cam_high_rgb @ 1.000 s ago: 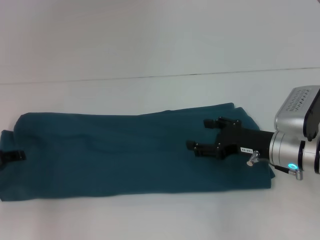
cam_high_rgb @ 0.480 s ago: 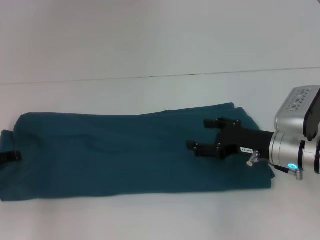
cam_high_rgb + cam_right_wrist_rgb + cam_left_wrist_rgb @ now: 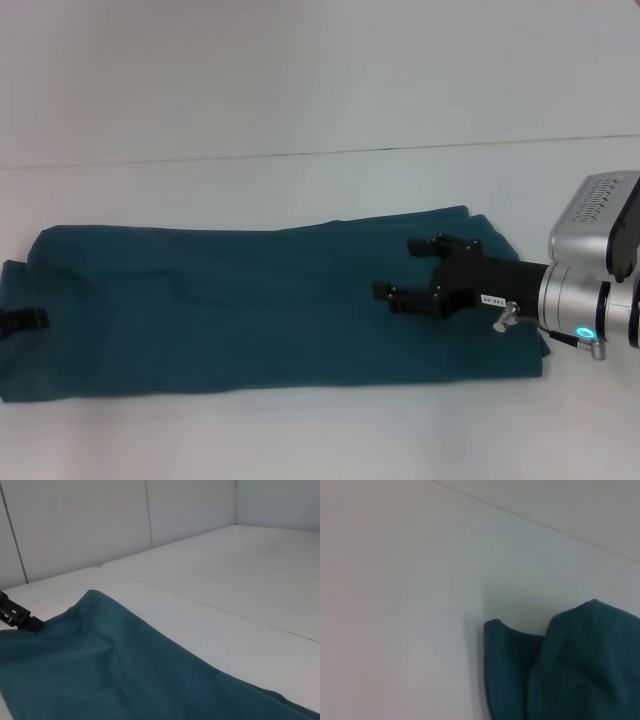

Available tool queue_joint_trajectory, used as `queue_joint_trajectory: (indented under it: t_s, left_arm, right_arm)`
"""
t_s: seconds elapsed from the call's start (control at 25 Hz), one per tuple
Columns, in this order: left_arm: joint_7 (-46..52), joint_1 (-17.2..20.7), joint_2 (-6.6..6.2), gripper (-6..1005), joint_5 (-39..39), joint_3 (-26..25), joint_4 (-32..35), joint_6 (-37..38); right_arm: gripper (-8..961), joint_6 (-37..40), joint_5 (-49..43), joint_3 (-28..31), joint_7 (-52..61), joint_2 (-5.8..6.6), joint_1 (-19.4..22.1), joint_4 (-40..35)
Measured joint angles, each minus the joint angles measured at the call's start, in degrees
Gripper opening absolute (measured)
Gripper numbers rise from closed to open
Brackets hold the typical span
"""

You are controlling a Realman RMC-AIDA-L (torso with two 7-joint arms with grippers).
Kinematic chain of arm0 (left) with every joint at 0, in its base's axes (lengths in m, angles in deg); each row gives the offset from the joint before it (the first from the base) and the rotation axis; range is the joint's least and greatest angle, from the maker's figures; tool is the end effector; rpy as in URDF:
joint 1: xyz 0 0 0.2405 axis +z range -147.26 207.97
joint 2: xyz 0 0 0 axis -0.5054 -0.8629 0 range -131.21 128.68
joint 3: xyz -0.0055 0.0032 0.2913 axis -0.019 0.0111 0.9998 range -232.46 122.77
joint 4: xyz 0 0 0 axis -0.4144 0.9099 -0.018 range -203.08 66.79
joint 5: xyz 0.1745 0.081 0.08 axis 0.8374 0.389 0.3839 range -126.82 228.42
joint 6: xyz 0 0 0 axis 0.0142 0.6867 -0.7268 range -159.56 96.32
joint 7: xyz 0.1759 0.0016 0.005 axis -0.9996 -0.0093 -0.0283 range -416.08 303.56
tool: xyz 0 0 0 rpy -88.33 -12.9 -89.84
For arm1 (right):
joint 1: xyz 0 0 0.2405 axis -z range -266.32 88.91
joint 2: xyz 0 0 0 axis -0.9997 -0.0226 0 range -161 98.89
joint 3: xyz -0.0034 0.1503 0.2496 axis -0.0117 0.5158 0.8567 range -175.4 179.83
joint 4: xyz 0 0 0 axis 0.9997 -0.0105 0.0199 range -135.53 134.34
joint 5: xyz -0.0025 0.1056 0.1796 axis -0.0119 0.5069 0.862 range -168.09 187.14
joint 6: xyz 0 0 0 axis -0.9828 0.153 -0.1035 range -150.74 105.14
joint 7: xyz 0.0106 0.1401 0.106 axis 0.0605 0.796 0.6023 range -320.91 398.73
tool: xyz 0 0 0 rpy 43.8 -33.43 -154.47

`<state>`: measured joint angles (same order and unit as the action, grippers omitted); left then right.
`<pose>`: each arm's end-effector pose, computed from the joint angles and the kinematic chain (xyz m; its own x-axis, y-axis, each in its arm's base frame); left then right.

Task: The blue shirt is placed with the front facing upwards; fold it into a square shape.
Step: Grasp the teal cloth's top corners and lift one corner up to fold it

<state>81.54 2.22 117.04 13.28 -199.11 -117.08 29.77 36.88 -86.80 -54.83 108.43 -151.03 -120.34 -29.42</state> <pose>-0.3971 0.3919 0.0192 0.2107 0.8041 0.5559 0.9269 0.0164 -0.3750 0.2891 0.4014 -0.0883 0.8346 -0.3077 -0.4569 -0.5030 -0.7636 -0.4048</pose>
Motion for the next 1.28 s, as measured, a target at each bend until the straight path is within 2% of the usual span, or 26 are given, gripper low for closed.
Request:
queue_joint_trajectory:
  t_s: [0.68, 1.28]
  left_arm:
    - [0.1, -1.6, 0.12, 852, -0.6, -0.5, 1.1, 5.3]
    - [0.2, -2.9, -0.27, 852, -0.3, -0.2, 2.7, 5.3]
  right_arm:
    - [883, 0.0, 0.1, 0.0, 0.0, 0.00, 0.0, 0.0]
    - [877, 0.2, 0.1, 0.2, 0.0, 0.00, 0.1, 0.0]
